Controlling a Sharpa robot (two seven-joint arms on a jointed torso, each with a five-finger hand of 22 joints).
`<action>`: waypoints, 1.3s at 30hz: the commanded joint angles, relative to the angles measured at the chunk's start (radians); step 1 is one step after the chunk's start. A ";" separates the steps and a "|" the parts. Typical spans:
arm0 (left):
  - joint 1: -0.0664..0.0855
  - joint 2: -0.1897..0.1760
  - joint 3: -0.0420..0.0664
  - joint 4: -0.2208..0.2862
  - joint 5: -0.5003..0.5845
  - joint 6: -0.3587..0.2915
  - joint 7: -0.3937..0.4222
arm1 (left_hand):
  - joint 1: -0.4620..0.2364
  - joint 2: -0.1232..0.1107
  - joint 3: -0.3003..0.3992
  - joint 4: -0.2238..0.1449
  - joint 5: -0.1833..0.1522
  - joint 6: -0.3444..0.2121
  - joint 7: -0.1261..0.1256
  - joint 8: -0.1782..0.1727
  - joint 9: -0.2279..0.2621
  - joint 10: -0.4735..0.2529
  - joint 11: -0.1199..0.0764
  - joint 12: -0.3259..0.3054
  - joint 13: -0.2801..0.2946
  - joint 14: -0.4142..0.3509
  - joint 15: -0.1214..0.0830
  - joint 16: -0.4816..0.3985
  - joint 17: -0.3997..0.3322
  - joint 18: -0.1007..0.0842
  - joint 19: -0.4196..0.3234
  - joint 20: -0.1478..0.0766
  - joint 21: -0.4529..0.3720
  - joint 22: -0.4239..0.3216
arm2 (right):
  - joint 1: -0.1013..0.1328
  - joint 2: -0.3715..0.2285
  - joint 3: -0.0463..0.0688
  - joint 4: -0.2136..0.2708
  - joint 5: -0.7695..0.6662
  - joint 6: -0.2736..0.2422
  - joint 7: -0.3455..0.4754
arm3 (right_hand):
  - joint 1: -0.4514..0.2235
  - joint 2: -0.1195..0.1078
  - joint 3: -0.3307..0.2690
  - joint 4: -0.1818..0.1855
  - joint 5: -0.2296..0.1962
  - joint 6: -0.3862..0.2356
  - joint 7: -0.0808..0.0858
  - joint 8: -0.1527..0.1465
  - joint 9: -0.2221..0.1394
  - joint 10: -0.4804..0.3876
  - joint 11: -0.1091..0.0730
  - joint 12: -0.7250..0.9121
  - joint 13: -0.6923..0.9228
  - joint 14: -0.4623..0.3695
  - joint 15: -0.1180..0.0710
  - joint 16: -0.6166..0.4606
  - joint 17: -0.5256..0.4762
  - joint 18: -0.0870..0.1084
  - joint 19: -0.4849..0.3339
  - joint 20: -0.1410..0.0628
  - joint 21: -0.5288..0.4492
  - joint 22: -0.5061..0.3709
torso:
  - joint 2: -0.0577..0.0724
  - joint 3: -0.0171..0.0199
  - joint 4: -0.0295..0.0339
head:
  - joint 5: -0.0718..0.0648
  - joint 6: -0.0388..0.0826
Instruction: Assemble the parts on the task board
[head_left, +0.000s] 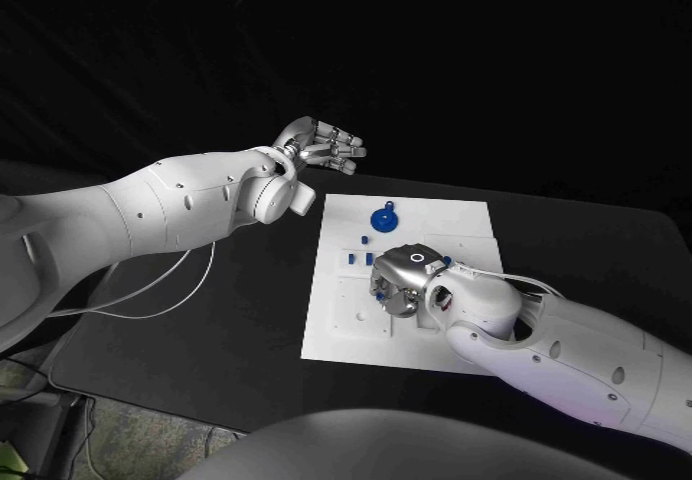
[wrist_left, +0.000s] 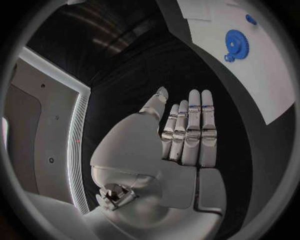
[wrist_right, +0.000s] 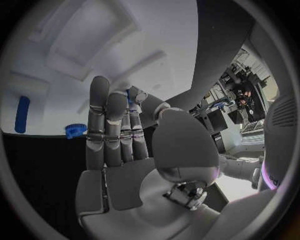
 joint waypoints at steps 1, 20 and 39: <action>0.000 0.000 0.001 0.003 0.007 0.019 0.008 | 0.003 0.008 -0.001 0.006 0.000 0.007 0.002 -0.002 0.001 -0.007 0.001 0.001 0.001 -0.008 -0.002 -0.004 -0.001 -0.007 -0.006 -0.002 0.004 -0.002 | -0.007 0.001 -0.009 -0.008 -0.001 0.036 -0.001 | -0.001 0.005 0.004 -0.003 0.005 0.001 0.001 0.007 0.000 -0.001 0.004 0.004 0.000 0.004 -0.004 -0.005 -0.002 0.010 0.008 0.000 -0.006 0.003 | 0.000 -0.0003 -0.0001 | 0.001 -0.001; 0.001 -0.006 0.001 0.003 0.005 0.012 -0.001 | 0.004 0.006 -0.003 0.006 0.000 0.002 0.005 -0.002 0.001 -0.028 0.007 0.001 0.001 -0.015 0.001 -0.004 -0.003 -0.006 -0.011 0.001 0.004 -0.007 | -0.014 -0.050 -0.011 0.034 0.056 -0.085 -0.003 | -0.005 -0.089 -0.166 0.045 0.091 -0.184 0.026 0.005 -0.037 -0.264 0.076 0.003 -0.006 -0.016 0.050 -0.012 -0.036 0.056 0.030 0.058 -0.096 -0.045 | 0.000 0.0005 -0.0020 | 0.001 -0.001; 0.000 -0.010 0.000 0.001 0.005 0.024 -0.003 | 0.006 0.008 -0.004 0.007 0.001 0.003 0.004 -0.002 0.001 -0.029 0.007 0.002 0.001 -0.015 0.001 -0.004 -0.003 -0.005 -0.010 0.001 0.005 -0.009 | -0.011 -0.215 0.165 0.131 0.261 0.024 0.006 | 0.015 -0.084 -0.174 0.071 0.065 -0.206 0.035 0.005 -0.037 -0.274 0.083 0.003 -0.006 -0.042 0.053 -0.011 -0.045 0.073 0.000 0.063 -0.112 -0.016 | -0.002 -0.0018 -0.0015 | -0.032 0.039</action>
